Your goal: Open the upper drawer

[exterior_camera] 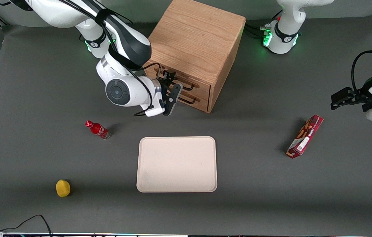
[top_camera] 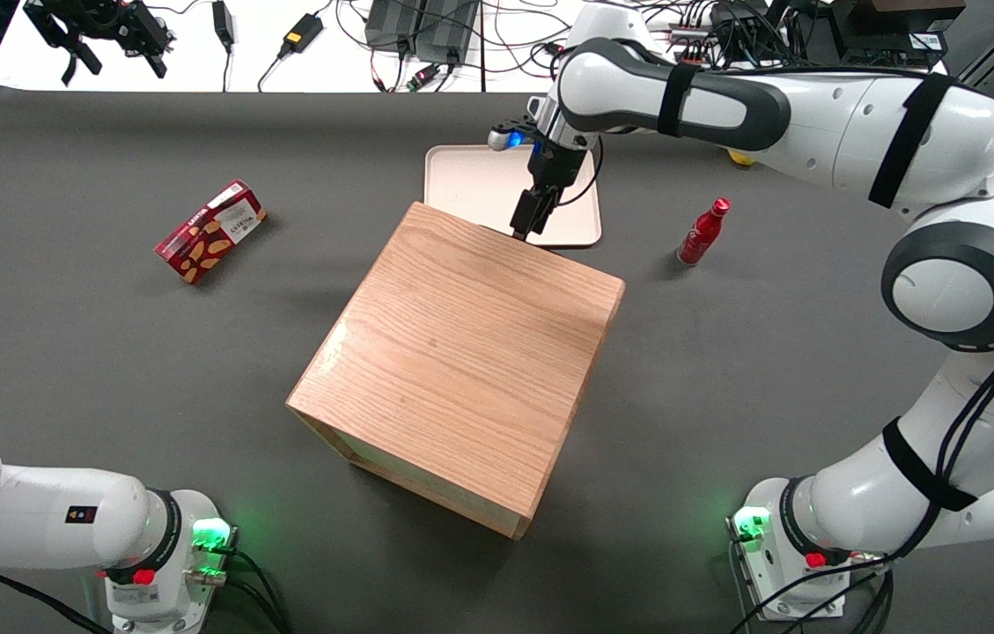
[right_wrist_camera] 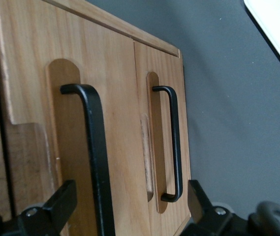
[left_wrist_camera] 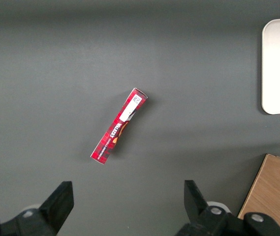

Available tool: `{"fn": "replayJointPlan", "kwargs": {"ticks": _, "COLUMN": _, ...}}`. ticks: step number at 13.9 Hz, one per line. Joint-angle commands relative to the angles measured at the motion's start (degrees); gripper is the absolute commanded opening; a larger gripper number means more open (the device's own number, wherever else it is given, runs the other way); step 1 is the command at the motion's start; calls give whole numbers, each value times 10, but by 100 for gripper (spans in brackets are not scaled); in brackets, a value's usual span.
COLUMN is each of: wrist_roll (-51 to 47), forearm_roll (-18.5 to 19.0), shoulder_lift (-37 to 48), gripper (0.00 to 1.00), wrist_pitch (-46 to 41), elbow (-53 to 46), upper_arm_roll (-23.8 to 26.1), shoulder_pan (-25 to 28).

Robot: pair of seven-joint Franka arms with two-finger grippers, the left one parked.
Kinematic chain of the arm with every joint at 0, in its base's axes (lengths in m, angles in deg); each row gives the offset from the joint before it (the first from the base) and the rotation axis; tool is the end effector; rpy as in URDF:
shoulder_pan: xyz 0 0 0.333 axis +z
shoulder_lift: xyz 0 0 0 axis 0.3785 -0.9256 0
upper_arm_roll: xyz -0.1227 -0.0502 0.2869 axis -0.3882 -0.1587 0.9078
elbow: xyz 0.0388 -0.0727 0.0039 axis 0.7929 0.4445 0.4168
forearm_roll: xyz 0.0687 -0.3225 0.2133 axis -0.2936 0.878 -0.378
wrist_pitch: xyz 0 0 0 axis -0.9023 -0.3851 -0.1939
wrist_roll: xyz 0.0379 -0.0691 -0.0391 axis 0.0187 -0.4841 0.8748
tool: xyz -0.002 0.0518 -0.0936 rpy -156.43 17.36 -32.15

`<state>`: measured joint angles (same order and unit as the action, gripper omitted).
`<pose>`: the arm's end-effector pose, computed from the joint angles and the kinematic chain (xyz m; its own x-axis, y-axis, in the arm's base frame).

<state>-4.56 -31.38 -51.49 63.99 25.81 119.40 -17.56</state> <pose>0.5027 0.3991 0.3826 0.5439 0.8391 -0.0062 0.6992 -0.4573 -0.5495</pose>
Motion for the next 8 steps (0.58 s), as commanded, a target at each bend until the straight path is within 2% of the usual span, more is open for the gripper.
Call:
{"fn": "replayJointPlan", "kwargs": {"ticks": 1, "wrist_roll": -15, "forearm_roll": 11, "shoulder_lift": 4, "gripper": 100, "wrist_pitch": 18, "elbow": 17, "upper_arm_roll": 5, "shoulder_pan": 0}}
{"fn": "replayJointPlan", "kwargs": {"ticks": 6, "wrist_roll": -18, "forearm_roll": 73, "shoulder_lift": -35, "gripper": 100, "wrist_pitch": 18, "elbow": -27, "upper_arm_roll": 2, "shoulder_pan": -7}}
{"fn": "replayJointPlan", "kwargs": {"ticks": 8, "wrist_roll": -18, "forearm_roll": 79, "shoulder_lift": -55, "gripper": 100, "wrist_pitch": 16, "elbow": -59, "upper_arm_roll": -4, "shoulder_pan": -8}}
